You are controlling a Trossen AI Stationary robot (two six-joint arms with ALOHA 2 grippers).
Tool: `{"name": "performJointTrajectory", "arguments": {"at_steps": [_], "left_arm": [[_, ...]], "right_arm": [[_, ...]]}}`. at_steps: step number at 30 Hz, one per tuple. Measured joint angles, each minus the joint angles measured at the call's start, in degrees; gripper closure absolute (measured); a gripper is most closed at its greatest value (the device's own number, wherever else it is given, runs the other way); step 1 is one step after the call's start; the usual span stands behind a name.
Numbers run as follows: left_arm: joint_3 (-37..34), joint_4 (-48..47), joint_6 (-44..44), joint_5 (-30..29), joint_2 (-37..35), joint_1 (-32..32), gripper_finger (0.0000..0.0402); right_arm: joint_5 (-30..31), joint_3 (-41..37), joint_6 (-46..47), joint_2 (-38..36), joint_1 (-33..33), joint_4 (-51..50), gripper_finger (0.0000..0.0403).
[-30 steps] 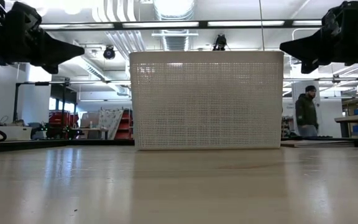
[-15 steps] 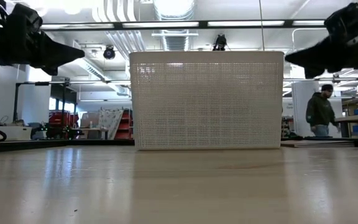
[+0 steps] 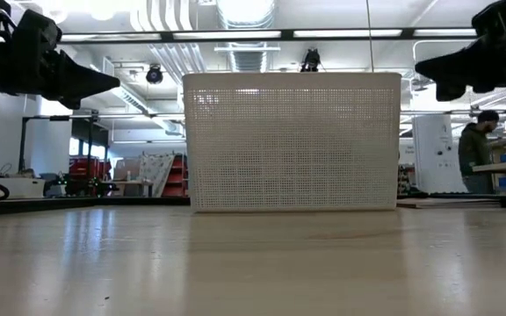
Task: Sort clothes
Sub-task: Return to Home Position
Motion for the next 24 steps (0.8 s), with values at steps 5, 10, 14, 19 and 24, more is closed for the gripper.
{"name": "performJointTrajectory", "arguments": {"at_steps": [5, 10, 14, 19, 24], "left_arm": [[0.02, -0.26, -0.32, 0.0, 0.0, 0.0, 0.0402], [-0.25, -0.25, -0.69, -0.01, 0.0, 0.01, 0.0402], [-1.86, 1.15, -2.39, 0.02, 0.02, 0.0, 0.0402], [-3.46, 4.46, -2.53, 1.65, 0.25, 0.0, 0.0402], [-3.6, 4.55, -2.68, 5.86, 0.02, 0.0, 0.0402]], "right_arm": [[2.04, -0.27, -0.36, 0.6, 0.0, -0.73, 0.0403], [2.35, -1.7, -0.43, 0.59, 0.0, -0.03, 0.0403], [2.24, -1.72, -1.09, 0.85, 0.0, -0.19, 0.0403], [2.22, -1.72, -1.43, 2.11, 0.0, -0.29, 0.0403], [2.2, -1.72, -1.58, 3.23, 0.0, -0.38, 0.0403]]}}
